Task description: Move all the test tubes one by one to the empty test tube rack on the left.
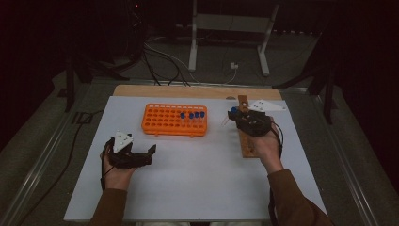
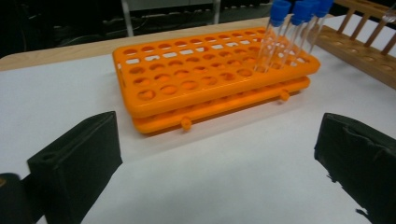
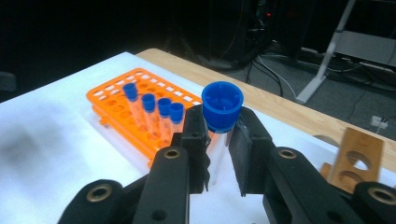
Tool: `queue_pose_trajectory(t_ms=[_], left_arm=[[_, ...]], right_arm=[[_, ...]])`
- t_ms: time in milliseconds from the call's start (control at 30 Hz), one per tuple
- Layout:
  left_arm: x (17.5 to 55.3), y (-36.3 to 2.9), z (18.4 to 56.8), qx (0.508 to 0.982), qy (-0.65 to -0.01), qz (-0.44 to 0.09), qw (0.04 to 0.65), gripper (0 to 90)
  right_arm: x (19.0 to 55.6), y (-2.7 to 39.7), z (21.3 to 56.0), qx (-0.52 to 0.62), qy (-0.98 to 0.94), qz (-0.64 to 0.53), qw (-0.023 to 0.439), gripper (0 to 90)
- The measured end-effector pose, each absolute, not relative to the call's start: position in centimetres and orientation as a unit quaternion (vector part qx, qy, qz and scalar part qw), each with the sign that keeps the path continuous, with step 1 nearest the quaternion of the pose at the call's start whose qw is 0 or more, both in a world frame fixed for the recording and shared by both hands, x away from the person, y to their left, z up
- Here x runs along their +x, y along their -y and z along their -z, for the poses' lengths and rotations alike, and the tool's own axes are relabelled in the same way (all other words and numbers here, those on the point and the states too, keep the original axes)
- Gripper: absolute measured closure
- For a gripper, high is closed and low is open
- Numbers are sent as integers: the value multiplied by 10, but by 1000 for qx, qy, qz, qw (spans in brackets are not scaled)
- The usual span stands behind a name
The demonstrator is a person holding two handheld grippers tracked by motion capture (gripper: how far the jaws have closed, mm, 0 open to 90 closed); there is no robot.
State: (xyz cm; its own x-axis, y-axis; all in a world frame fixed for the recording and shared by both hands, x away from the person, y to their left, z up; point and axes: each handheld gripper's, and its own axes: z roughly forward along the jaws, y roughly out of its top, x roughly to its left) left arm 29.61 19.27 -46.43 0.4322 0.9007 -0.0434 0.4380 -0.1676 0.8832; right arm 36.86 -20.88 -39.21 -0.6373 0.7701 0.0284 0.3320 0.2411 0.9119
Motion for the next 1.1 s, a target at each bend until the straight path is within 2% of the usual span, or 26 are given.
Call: queue_pose_trajectory(t_ms=[500, 1100], left_arm=[[302, -173, 452, 727, -443, -243, 464, 30], [320, -131, 437, 754, -397, -215, 476, 54]], right_arm=[[362, 184, 395, 346, -766, -508, 189, 771], [359, 150, 398, 324, -782, -510, 153, 770]])
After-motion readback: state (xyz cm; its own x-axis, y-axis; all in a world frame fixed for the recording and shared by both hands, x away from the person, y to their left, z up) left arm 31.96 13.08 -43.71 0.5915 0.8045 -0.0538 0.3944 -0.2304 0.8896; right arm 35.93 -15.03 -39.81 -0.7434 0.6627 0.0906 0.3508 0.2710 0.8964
